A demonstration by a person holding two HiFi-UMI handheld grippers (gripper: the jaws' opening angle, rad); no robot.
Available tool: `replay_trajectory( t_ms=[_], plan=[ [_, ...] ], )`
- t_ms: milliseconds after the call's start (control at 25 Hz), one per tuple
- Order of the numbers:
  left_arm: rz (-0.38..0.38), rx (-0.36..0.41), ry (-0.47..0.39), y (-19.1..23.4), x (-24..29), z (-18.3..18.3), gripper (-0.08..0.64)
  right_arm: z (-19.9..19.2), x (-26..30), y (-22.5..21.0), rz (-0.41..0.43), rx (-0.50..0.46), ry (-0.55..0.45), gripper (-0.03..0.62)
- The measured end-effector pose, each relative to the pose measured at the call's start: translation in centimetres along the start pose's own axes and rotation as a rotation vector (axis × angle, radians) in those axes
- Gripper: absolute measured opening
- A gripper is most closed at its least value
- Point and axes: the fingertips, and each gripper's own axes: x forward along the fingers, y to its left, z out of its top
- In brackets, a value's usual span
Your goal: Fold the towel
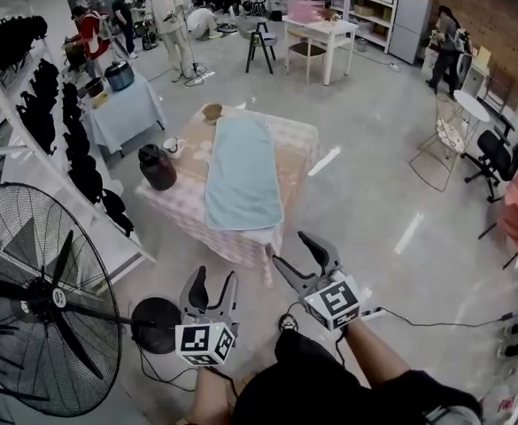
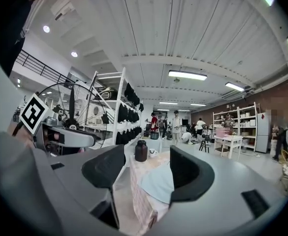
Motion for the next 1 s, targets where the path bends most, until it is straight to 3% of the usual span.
replay_trajectory(
  t_ms=[520,1000],
  plan=[
    [0.006,-0.008,0.03,2.8,15.8,1.4,0.261,-1.3,9.5,-12.3,0.03,0.015,0.032,0.268],
    [-0.011,-0.025,0.089,11.2,26.1,-0.1,0.261,-4.3,20.6,-16.9,0.016,0.045,0.092,0.268]
  ],
)
